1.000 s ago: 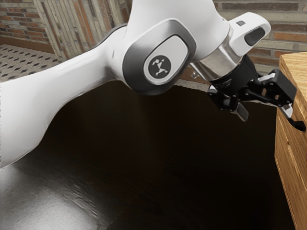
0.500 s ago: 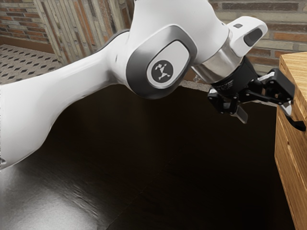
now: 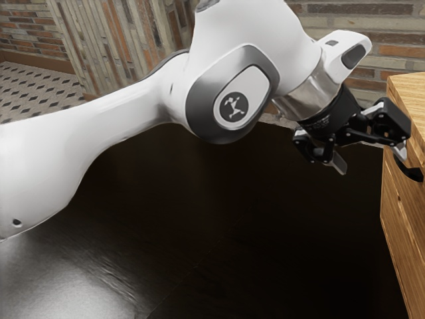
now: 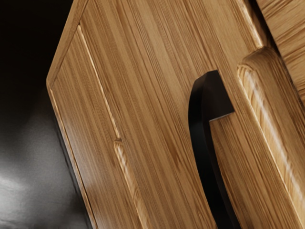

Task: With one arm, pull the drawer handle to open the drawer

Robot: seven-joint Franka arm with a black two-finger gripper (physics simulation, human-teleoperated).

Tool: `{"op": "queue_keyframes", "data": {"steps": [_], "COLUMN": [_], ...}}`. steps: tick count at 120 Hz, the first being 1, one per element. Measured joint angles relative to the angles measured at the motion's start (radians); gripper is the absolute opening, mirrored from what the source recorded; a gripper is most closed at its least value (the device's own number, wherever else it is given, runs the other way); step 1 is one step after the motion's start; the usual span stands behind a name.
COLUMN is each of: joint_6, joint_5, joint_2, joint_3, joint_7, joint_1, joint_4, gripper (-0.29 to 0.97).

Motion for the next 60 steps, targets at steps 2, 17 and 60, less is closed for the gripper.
{"op": "queue_keyframes", "data": {"steps": [2,17,60], "joint_6": [0.001,0.008,0.010], "joint_5": [0.000,0.003,0.007], "joint_2": [0.002,0.012,-0.011], "joint_3": [0.000,0.000,0.001], "joint_7": [-0.001,-0.009,-0.024], "joint_1": [-0.001,-0.006,0.003], "joint_4": [0.000,-0.001,-0.033], "gripper": [0.68,0.68,0.68]}}
